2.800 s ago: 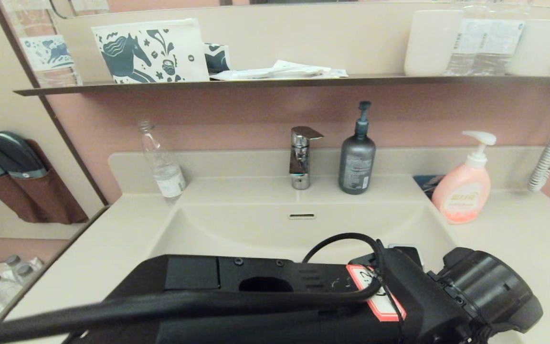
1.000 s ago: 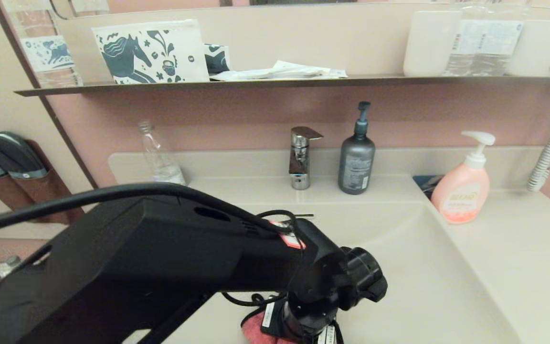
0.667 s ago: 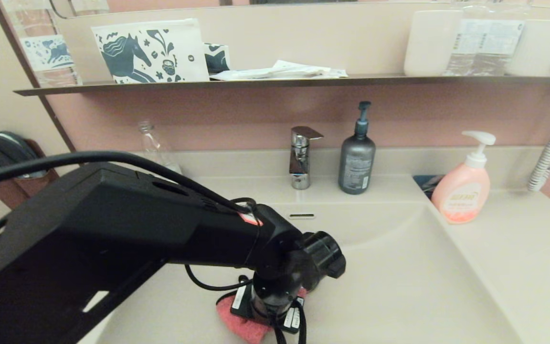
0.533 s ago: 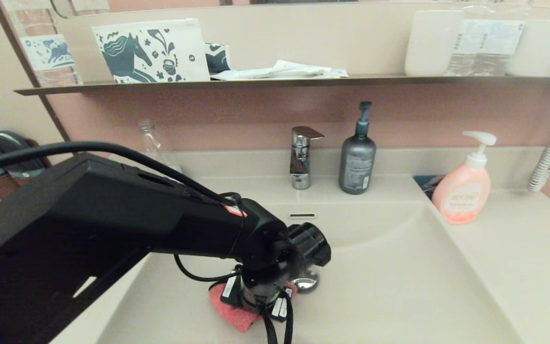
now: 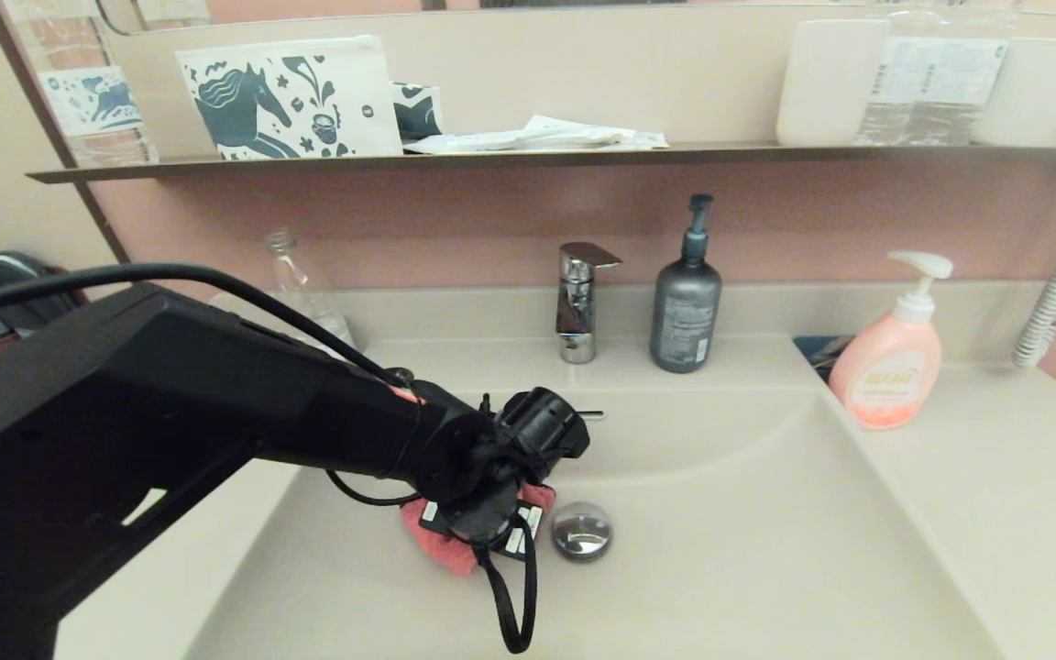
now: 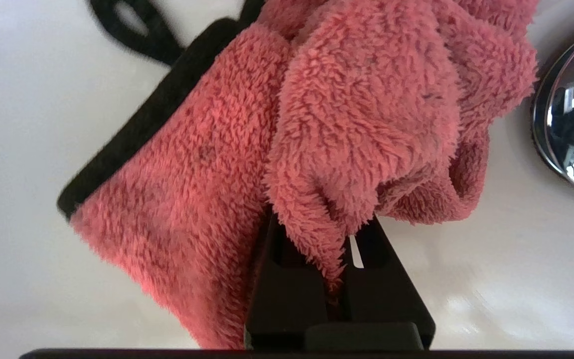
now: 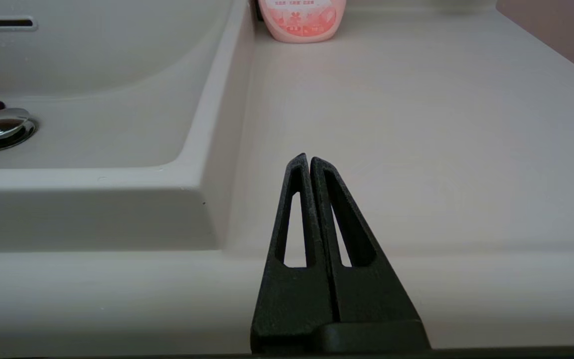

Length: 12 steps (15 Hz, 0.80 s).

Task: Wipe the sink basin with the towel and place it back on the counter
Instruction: Wipe the sink

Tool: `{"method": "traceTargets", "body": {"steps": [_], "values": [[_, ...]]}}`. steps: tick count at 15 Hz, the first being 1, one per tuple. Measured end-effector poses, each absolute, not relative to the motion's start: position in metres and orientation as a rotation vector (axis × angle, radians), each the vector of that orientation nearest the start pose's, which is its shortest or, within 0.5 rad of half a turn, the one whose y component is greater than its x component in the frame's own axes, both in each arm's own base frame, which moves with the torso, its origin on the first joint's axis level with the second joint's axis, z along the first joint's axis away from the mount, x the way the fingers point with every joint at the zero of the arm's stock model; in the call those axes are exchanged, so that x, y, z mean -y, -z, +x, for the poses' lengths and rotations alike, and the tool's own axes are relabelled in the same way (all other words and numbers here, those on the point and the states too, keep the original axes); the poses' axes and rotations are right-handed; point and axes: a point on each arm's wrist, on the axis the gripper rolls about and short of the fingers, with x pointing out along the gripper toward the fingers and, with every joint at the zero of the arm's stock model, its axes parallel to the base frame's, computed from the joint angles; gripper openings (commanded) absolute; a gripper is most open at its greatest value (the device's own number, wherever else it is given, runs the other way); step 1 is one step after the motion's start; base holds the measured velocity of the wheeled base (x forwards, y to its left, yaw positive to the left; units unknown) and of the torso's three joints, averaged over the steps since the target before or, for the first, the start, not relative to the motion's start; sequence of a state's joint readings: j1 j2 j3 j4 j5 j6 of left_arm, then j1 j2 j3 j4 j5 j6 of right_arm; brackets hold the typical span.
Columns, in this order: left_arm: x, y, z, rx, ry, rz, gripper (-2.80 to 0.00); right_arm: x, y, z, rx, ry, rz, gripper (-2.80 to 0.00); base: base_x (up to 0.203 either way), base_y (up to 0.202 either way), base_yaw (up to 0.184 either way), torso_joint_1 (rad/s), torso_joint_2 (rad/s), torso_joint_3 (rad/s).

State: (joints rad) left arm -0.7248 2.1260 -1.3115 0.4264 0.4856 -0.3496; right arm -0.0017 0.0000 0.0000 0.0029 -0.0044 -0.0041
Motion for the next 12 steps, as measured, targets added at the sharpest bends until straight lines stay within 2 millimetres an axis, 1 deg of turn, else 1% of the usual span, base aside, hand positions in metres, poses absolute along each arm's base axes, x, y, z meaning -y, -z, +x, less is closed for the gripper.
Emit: {"method": "traceTargets", "body": {"steps": [3, 6, 10, 12], "values": [[0.232, -0.076, 0.284, -0.964, 0.085, 0.432, -2.8, 0.0, -0.075, -0.023, -0.003, 0.006, -0.004, -2.8, 0.0, 0.0, 0.0, 0.0, 0.0, 0.0], [0.239, -0.072, 0.285, -0.901, 0.119, 0.406, -2.8, 0.0, -0.075, -0.023, -0.003, 0.006, -0.004, -2.8, 0.0, 0.0, 0.0, 0.0, 0.0, 0.0], [0.262, -0.081, 0.277, -0.866, 0.155, 0.341, -2.8, 0.0, -0.075, -0.023, -0.003, 0.006, -0.004, -2.8, 0.0, 0.0, 0.0, 0.0, 0.0, 0.0], [0.274, -0.084, 0.269, -0.85, 0.18, 0.32, -2.8, 0.0, -0.075, -0.023, -0.003, 0.006, -0.004, -2.8, 0.0, 0.0, 0.0, 0.0, 0.0, 0.0]]}}
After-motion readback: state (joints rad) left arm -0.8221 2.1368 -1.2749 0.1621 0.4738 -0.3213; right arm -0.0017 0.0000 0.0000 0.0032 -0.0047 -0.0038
